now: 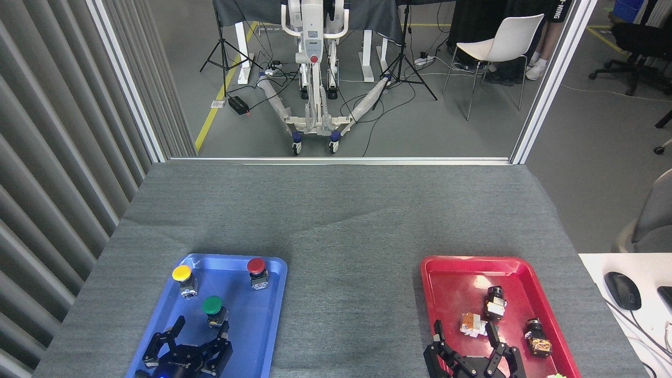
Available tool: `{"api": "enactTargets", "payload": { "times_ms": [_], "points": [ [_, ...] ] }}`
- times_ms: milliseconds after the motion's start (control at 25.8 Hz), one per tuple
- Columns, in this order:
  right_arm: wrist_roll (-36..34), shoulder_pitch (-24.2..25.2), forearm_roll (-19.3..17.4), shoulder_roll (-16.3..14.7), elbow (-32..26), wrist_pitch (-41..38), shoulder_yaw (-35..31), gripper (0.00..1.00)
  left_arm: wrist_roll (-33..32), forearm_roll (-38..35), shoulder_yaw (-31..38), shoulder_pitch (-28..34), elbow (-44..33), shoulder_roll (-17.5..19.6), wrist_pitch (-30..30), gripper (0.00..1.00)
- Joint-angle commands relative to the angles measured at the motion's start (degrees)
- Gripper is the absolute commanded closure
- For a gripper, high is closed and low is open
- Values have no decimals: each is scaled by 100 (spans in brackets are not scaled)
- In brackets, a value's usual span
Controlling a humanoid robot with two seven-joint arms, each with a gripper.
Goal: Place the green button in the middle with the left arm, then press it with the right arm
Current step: 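Reach the left hand to the green button and grasp it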
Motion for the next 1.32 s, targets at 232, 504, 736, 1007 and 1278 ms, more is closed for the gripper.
{"api": "enactTargets", "payload": {
  "times_ms": [232,504,736,1007,1278],
  "points": [
    [-1,3,4,9,7,-2,1,0,75,-19,-215,-265,413,-119,381,11],
    [-1,-6,4,0,7,-2,1,0,66,-19,-224,-415,501,-119,407,25],
    [-1,12,4,9,7,7,10,0,66,-19,-224,-467,615,-128,407,27],
    [-1,-23,4,9,7,16,1,0,22,-19,-338,-538,782,-128,407,32],
    [8,-41,4,0,-2,16,1,0,57,-19,-347,-538,756,-111,345,74]
  ]
}}
